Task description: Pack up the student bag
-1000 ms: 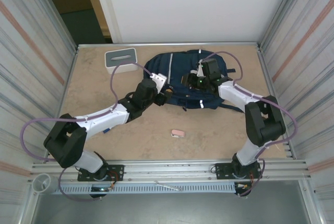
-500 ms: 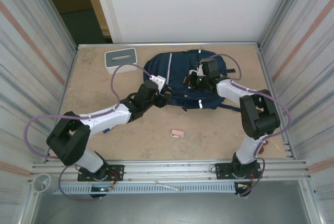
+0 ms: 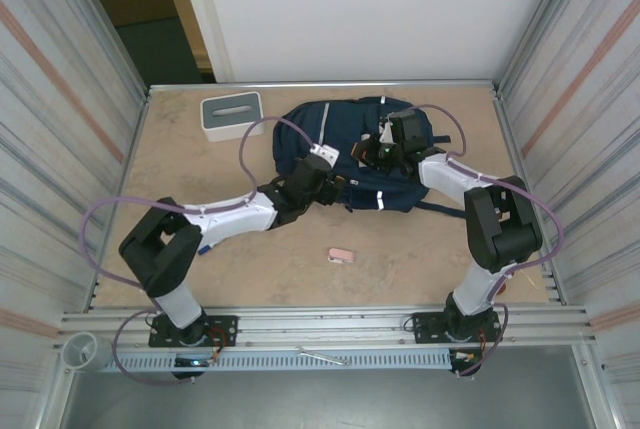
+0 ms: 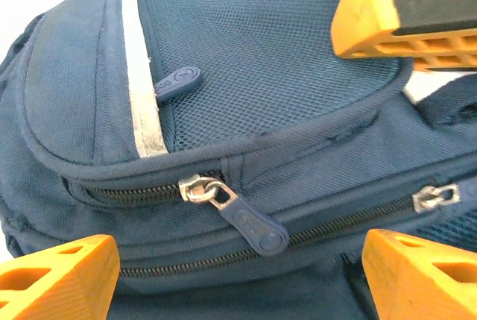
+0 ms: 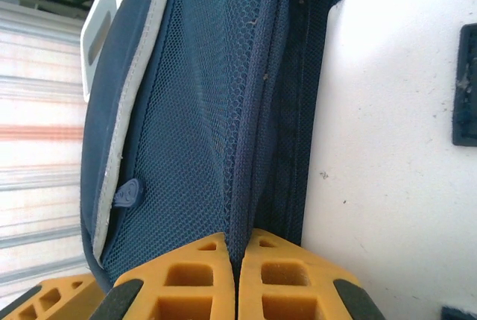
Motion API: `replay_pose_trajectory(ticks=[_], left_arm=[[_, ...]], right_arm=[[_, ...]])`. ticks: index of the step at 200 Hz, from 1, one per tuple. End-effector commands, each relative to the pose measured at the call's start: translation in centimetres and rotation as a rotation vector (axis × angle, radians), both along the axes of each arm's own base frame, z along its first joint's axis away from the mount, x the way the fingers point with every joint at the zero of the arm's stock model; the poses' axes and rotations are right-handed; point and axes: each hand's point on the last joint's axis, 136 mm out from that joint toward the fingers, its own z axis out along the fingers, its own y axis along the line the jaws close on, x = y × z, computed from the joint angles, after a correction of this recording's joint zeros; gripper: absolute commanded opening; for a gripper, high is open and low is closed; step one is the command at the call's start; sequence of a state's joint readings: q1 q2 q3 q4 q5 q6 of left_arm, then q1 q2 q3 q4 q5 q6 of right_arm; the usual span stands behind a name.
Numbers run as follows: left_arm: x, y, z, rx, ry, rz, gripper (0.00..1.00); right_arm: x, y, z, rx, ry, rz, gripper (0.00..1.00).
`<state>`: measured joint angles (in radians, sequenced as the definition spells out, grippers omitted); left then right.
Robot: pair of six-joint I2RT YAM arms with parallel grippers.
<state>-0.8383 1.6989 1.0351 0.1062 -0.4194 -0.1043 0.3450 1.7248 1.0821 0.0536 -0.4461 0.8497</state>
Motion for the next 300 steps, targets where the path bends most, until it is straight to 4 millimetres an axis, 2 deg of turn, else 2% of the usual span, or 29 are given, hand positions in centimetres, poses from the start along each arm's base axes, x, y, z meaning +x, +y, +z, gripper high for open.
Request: replay_pose_trajectory(ticks=[1,26,60,93,140,145,153,202,244,300], left_arm=[[1.7,0.6,0.7,0.053,-0.070,0.076,0.85],[2.2,0.9,0.3,0.097,-0.089,0.091,0.80],[1.8,0.9,0.5,0.078,-0.087,0.076,0.65],[1.3,0.6,-0.4,0.057,-0.062,0.051,0.41],[1.7,-0.1,-0.5,0.054,-0.066,0.026,0.17],[1.7,-0.1,-0.5,0.052,-0.065,0.022,0.13],[1.8,-0.1,-0.5,0.046,-0.063,0.020,0.00],[1.3,0.9,0.5,0.019,-0.088,-0.025,0.00],[1.1,3.3,0.3,-0.001,-0.040,-0.062,0.00],[0.7,5.3,0.0,-0.017,-0.012,-0.117,0.00]], right_arm=[[-0.3,1.5,5.3,0.107,-0.129,0.072,0.00],[-0.5,1.3,4.9,0.097,-0.121,0.084,0.00],[-0.6,0.7,4.2,0.083,-0.109,0.086,0.00],[-0.7,0.7,3.6,0.076,-0.098,0.094,0.00],[-0.8,0.7,3.2,0.062,-0.090,0.111,0.00],[-0.9,0.7,3.1,0.053,-0.089,0.115,0.00],[-1.0,0.5,3.0,0.037,-0.087,0.123,0.00],[-1.6,-1.8,1.9,-0.070,-0.062,0.200,0.00],[-1.8,-3.9,1.0,-0.067,-0.034,0.278,0.00],[-1.9,-4.9,0.7,-0.119,-0.023,0.355,0.00]])
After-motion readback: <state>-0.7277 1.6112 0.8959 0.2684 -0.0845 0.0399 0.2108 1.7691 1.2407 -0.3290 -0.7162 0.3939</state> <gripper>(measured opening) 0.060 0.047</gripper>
